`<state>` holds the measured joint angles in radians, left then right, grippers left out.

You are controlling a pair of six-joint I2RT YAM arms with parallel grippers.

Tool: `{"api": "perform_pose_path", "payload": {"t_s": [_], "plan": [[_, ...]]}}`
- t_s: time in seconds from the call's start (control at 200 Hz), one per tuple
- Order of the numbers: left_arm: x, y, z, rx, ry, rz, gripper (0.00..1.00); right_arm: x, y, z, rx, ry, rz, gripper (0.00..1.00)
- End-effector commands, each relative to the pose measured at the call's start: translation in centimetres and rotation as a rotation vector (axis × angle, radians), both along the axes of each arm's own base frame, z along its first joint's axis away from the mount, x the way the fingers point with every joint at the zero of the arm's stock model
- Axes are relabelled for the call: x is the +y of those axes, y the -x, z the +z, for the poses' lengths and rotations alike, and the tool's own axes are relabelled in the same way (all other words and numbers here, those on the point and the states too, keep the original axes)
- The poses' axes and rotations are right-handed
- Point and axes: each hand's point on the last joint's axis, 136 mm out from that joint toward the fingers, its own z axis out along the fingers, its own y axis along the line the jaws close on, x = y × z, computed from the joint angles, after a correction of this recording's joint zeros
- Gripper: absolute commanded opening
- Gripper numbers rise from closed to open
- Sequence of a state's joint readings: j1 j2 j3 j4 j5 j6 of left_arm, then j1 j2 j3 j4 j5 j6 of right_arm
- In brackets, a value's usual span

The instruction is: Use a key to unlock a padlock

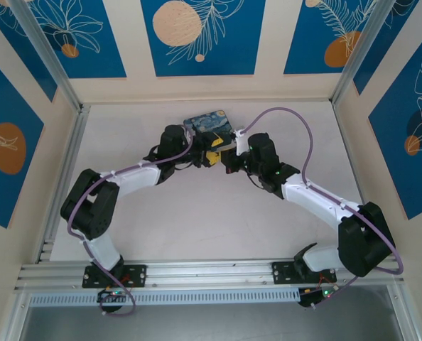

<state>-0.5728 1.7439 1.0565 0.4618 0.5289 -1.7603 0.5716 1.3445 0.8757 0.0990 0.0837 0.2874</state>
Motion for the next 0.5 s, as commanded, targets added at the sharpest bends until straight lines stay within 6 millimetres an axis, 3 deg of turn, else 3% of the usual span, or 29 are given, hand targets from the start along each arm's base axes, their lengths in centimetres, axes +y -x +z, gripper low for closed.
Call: {"api": "perform_pose_path", "payload": {"t_s": [0.0,0.495], "plan": [[0.0,0.3,1.2,0.0,0.013,0.018,0.53,-1.2,-1.1,2.1,-0.122,0.068,-0.073,0.0],[-1.1,0.7,2.1,-0.01,0.035,-0.002,0.42,-1.4,-1.9,1.8,-0.183,0.132,-0.113,0.0]]}}
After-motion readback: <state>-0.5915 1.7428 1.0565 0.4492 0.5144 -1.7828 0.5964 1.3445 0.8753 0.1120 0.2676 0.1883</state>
